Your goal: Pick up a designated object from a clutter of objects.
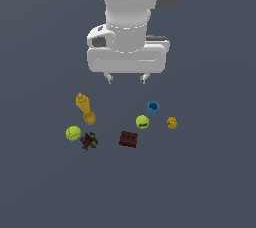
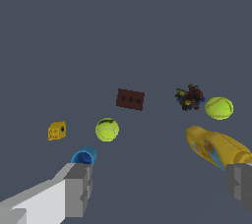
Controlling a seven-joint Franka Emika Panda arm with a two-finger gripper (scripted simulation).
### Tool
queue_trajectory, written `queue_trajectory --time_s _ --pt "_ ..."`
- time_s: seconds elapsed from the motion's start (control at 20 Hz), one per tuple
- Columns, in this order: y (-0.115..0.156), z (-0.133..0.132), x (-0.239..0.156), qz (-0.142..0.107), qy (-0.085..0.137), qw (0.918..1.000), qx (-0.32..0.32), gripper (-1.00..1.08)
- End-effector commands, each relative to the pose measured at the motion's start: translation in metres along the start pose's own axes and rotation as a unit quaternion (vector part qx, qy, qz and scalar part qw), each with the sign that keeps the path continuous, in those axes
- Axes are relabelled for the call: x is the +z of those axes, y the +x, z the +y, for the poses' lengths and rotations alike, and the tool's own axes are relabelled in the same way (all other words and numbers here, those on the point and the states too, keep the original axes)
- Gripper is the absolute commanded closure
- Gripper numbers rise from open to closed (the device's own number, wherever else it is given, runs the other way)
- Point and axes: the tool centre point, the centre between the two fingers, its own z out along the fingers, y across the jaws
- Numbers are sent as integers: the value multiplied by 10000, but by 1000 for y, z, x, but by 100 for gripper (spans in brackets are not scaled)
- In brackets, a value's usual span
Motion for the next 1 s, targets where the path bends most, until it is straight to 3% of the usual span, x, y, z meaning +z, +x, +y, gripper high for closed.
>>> queue_trajectory --time_s 0.0,0.5,0.95 --pt "0 0 0 0 0 10000 0 -92" --pt "4 -10 -9 158 58 9998 -52 -92" --pt "2 -17 6 128 44 9999 -14 -92"
